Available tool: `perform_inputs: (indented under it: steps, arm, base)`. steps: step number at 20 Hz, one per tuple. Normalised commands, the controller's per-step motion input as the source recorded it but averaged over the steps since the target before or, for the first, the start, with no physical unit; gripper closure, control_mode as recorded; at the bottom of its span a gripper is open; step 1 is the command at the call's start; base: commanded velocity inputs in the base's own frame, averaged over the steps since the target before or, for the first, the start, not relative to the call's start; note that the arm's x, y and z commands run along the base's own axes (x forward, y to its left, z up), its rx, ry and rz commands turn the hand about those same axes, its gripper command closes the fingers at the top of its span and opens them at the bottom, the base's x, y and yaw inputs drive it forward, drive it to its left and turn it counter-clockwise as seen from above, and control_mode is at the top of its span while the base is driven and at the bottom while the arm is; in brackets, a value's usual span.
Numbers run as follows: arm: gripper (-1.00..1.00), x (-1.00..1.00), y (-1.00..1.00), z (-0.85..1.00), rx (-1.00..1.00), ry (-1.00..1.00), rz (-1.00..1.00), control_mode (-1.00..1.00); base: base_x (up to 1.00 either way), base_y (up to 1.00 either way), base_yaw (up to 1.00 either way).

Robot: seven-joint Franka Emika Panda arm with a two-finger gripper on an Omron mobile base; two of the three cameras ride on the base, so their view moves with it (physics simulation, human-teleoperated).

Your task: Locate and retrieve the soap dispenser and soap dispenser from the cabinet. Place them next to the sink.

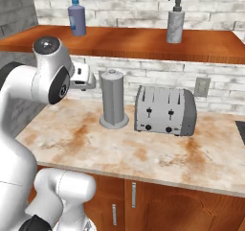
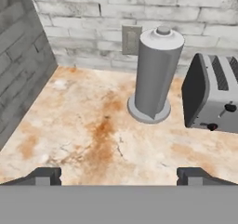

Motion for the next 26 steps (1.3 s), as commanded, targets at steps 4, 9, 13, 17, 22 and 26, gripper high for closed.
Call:
perform_inputs:
  steps: [4, 9, 13, 17, 22, 26]
  arm:
    - [-1.00, -0.06, 0.00, 0.50, -0.01, -0.10, 0.05, -1.00]
    - [-1.00, 0.00, 0.04, 0.54, -0.03, -0.06, 0.02, -1.00]
    - [-1.00, 0.18, 0.17, 0.37, -0.01, -0.04, 0.00, -1.00]
    - [-1.00, 0.51, 0.45, 0.22, -0.01, -0.04, 0.01, -1.00]
    - [-1.00, 0.52, 0.44, 0.31, 0.00, -0.06, -0.04, -1.00]
    - [-1.00, 0.67, 0.17, 0.57, 0.00, -0.01, -0.01, -1.00]
  base:
    - [0.00, 0.00, 0.00]
    - [0.00, 0.00, 0.00]
    - [0.00, 0.00, 0.00]
    - [0.00, 0.00, 0.00]
    - [0.00, 0.00, 0.00]
    - [0.00, 0.00, 0.00]
